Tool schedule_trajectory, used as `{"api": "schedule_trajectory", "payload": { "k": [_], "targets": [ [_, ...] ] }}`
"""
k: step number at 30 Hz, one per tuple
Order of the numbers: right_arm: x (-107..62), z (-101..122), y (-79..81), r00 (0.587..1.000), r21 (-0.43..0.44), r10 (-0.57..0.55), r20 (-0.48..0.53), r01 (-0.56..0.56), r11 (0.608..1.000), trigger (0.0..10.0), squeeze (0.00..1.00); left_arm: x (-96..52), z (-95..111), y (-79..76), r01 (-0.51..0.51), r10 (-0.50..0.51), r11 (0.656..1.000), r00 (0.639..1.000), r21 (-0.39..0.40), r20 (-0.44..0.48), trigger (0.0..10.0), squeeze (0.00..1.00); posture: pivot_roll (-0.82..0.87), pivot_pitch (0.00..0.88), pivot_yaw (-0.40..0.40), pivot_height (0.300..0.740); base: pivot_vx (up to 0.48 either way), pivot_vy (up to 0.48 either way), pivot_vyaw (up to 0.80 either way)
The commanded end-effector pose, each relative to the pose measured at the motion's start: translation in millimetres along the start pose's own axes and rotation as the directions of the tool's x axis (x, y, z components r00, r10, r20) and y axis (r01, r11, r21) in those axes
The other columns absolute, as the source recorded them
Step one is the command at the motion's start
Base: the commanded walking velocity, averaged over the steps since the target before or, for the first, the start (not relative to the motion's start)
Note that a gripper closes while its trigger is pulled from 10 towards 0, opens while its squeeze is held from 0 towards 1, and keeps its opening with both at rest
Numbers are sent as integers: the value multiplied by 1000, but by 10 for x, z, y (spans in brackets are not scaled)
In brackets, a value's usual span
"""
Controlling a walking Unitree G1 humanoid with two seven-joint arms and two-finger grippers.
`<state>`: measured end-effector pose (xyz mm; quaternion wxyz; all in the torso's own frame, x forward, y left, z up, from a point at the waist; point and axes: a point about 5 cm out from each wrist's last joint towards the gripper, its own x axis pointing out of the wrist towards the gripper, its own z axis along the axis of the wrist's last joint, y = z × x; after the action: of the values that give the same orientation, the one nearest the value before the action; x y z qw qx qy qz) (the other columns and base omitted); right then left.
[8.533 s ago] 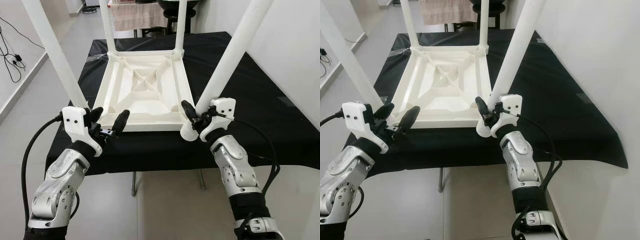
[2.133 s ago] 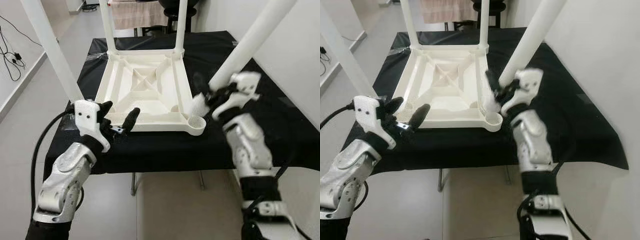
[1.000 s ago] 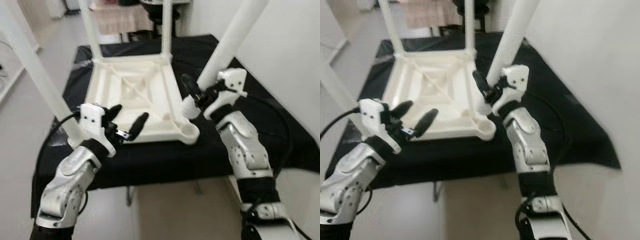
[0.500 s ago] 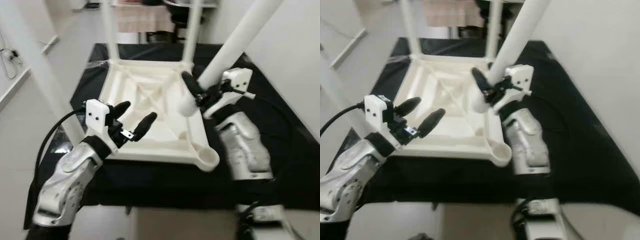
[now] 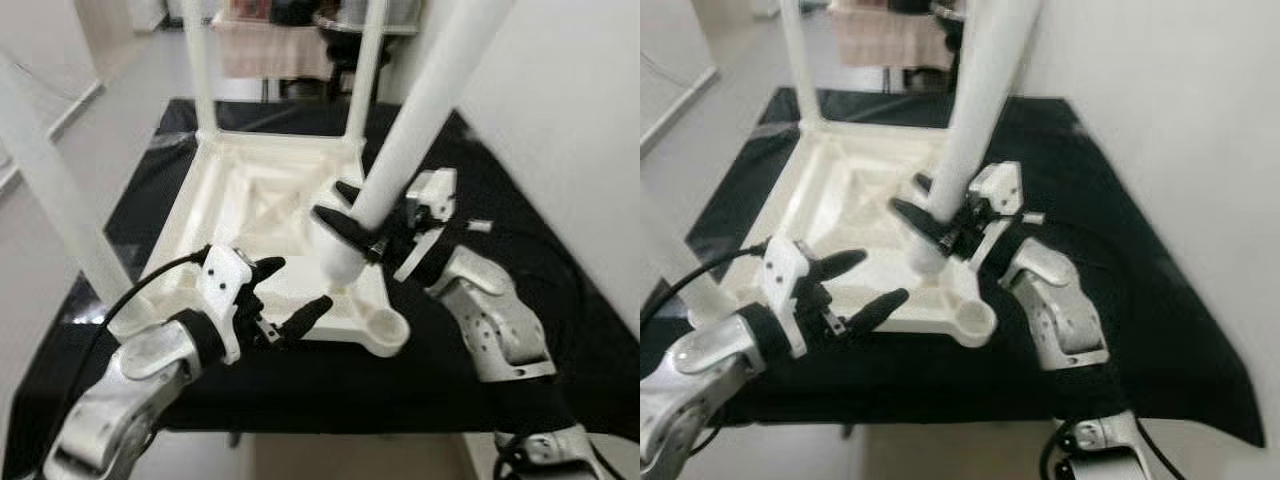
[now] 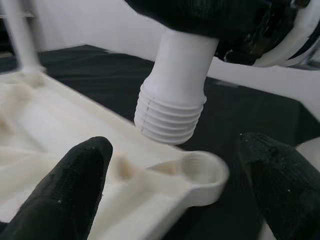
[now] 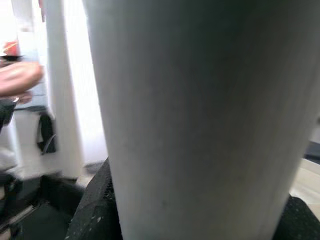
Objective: Building children table
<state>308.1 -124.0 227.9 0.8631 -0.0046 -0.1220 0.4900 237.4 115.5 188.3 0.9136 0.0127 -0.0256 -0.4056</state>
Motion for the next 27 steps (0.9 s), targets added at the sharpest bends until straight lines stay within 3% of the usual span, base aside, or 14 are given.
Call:
{"api": "schedule_trajectory", "payload": {
  "k": [1,6,7,8,9,15,22,27],
  "targets": [
    [-47,-35,29,997,6,66,-42,-66,998,10000,0,-36,-20,-56,39,-40,999,999,-5,-35,10000,0,31,74,-51,740,0,0,0],
    [-37,-71,88,987,15,144,-74,-143,990,10000,0,-113,-47,-68,50,-50,999,996,1,-69,10000,0,37,83,-52,740,0,0,0],
    [-26,-91,110,981,21,173,-88,-171,985,10000,0,-147,-54,-80,61,-60,998,995,8,-80,2627,0,38,84,-52,740,0,0,0],
    [-12,-110,125,976,21,191,-101,-190,982,10000,0,-174,-57,-89,66,-65,998,994,13,-89,2627,0,39,88,-49,740,0,0,0],
    [10,-128,138,971,22,210,-112,-209,978,10000,0,-203,-66,-101,77,-75,997,991,20,-107,0,0,42,95,-49,740,0,0,0],
    [104,-137,118,966,30,231,-113,-229,973,10000,0,-290,-65,-115,68,-60,996,986,51,-155,0,0,55,118,-57,740,0,0,0],
    [156,-115,49,973,31,207,-98,-205,978,10000,0,-390,-30,-50,-12,29,996,983,94,-181,0,0,72,144,-61,740,0,0,0],
    [174,-92,68,973,49,219,-79,-216,975,10000,0,-422,-1,-110,-21,39,995,982,99,-182,0,0,80,169,-61,740,0,0,0]
  ]
}}
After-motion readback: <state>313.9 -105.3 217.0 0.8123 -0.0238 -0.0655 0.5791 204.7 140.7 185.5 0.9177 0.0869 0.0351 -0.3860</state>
